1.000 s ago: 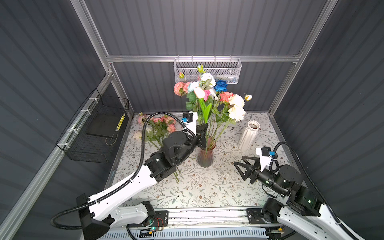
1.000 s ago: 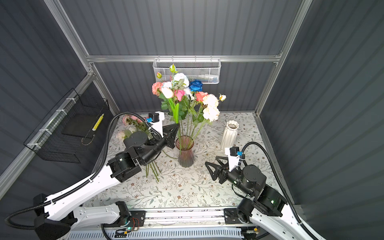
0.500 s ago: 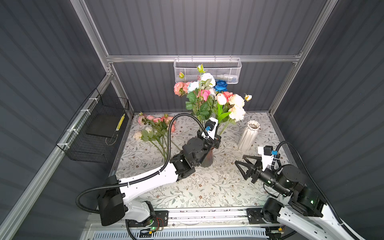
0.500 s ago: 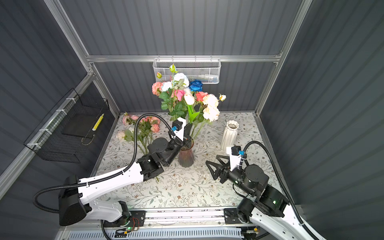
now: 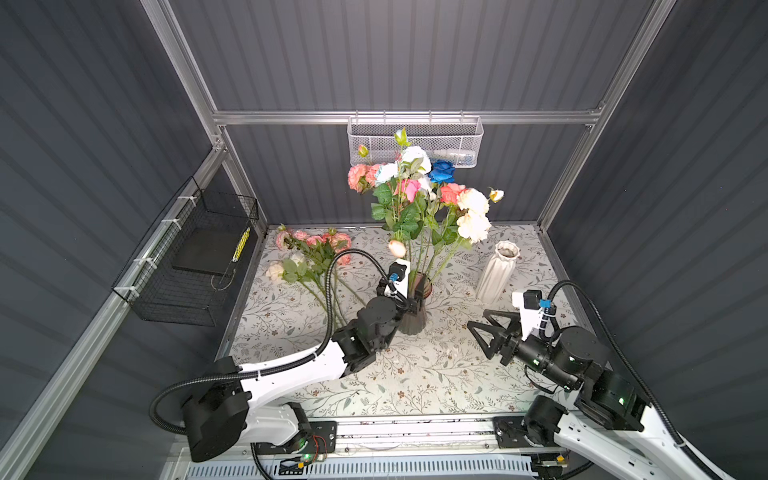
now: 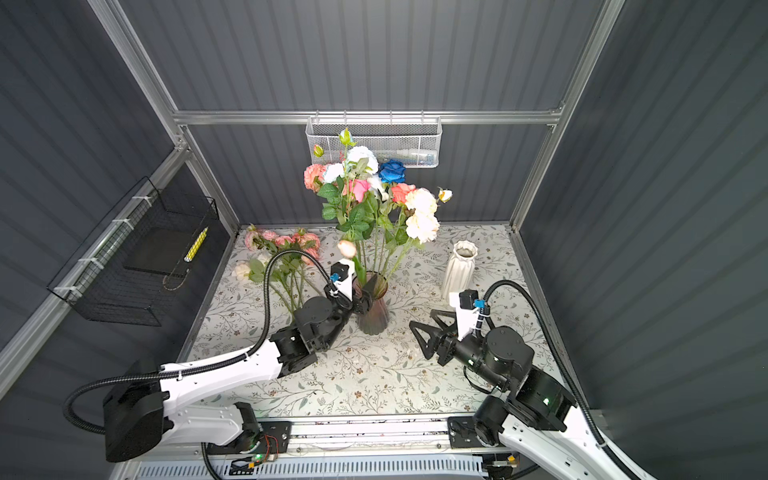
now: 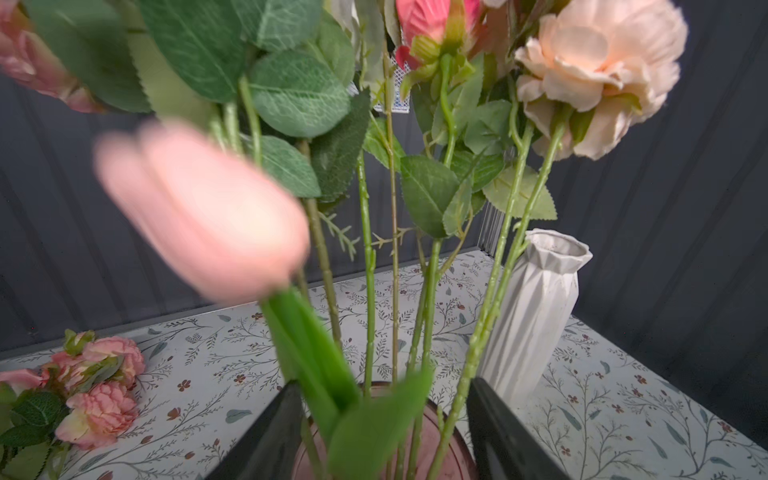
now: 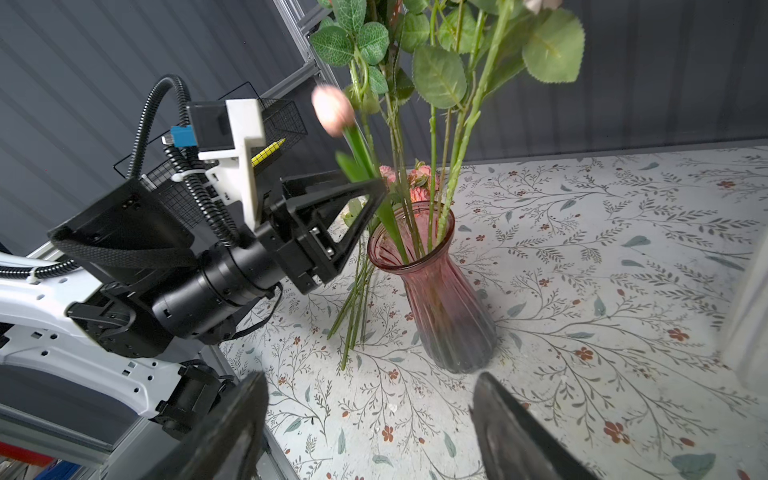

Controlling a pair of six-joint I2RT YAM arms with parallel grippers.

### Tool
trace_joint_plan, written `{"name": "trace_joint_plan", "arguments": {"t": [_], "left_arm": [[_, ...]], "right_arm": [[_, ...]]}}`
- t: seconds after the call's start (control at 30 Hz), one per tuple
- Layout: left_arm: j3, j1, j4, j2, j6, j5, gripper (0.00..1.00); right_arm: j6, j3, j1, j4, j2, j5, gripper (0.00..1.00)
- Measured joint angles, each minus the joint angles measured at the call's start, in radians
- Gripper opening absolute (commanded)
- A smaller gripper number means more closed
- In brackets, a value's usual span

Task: Arrange the flowers into the vase
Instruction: 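Lower the pink tulip into the pink vase and open the left gripper, then close both grippers on the pink vase neck from opposite sides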

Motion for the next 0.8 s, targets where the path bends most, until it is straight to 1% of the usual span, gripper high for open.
{"name": "trace_joint_plan", "arguments": {"t": [0.1,0.23,0.37,0.43,0.5,0.6,0.73,0.8], "left_arm": [[-0.040,0.000,0.000,-0.111,-0.052,0.009,0.69],[-0.042,0.000,-0.012,-0.226,-0.109,0.057,0.69],[-0.041,-0.001,-0.068,-0.323,-0.153,0.112,0.70],[-0.039,-0.001,-0.114,-0.375,-0.173,0.119,0.70],[-0.034,-0.001,-0.180,-0.433,-0.196,0.108,0.70],[-0.033,-0.001,-0.291,-0.506,-0.233,0.058,0.72],[-0.057,-0.001,-0.449,-0.559,-0.290,-0.016,0.77],[-0.089,0.007,-0.513,-0.569,-0.317,-0.031,0.77]], "right_arm": [[0.002,-0.006,0.000,0.008,0.000,0.000,0.80],[0.018,-0.035,0.000,0.026,0.002,0.000,0.80],[0.035,-0.070,0.000,0.042,0.015,-0.003,0.80],[0.047,-0.089,0.000,0.053,0.023,-0.008,0.81],[0.060,-0.113,0.000,0.070,0.029,-0.012,0.81],[0.075,-0.148,0.000,0.095,0.036,-0.016,0.81],[0.092,-0.182,0.000,0.130,0.064,-0.026,0.82],[0.099,-0.195,0.000,0.156,0.088,-0.034,0.82]]}}
